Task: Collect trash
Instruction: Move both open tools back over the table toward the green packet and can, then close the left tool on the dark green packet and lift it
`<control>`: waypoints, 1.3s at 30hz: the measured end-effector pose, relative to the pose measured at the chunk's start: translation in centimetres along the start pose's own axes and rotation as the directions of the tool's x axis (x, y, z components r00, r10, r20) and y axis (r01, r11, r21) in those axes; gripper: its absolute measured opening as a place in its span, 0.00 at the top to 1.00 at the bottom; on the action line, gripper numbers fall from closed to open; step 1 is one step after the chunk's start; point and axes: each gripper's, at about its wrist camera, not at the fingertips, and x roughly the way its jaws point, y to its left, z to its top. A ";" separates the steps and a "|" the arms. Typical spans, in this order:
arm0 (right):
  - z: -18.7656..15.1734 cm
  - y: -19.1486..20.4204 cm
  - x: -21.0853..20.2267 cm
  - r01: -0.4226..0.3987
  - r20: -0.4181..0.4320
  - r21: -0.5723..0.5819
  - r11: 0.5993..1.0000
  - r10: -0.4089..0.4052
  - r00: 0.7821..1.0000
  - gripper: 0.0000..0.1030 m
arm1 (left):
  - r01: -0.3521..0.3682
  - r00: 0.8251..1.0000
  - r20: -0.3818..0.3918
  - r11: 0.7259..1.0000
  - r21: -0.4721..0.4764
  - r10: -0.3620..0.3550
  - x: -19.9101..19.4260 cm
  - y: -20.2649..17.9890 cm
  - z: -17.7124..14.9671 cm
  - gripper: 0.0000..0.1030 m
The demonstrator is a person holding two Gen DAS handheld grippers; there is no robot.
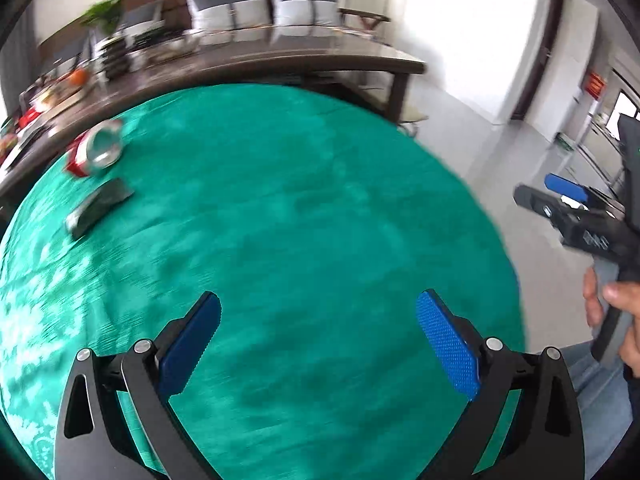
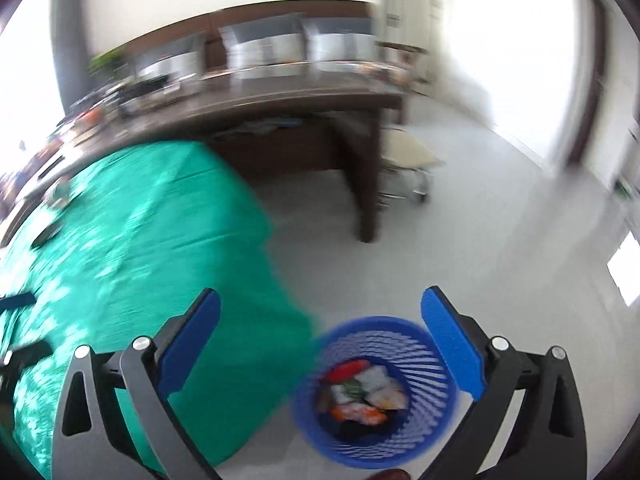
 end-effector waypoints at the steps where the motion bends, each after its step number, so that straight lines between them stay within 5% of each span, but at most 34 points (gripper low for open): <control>1: -0.2 2.5 0.1 -0.046 -0.014 -0.034 0.998 0.046 0.999 0.05 | -0.020 1.000 -0.001 1.000 -0.013 0.020 -0.4 1.6 -0.6 0.05; 6: -1.0 12.6 1.1 -0.191 -0.089 -0.141 0.971 0.180 0.980 0.05 | -0.062 0.998 -0.007 0.997 -0.043 0.062 -1.7 7.2 -2.7 0.05; 13: -1.1 20.2 4.6 -0.230 -0.188 -0.219 0.948 0.190 0.964 0.05 | -0.080 0.997 -0.025 0.995 -0.054 0.079 -2.1 13.3 -3.7 0.05; 20: -1.2 20.7 5.4 -0.240 -0.224 -0.236 0.942 0.187 0.957 0.04 | -0.063 0.998 -0.003 0.998 0.011 0.063 -0.3 19.1 1.0 0.05; 27: -1.3 20.7 5.4 -0.238 -0.223 -0.238 0.942 0.186 0.957 0.04 | -0.020 0.998 -0.051 0.993 0.120 0.027 3.9 20.5 6.1 0.05; 39: -1.3 20.6 5.4 -0.238 -0.223 -0.238 0.942 0.186 0.957 0.04 | 0.074 0.992 -0.115 0.964 0.256 -0.046 7.9 20.0 7.5 0.06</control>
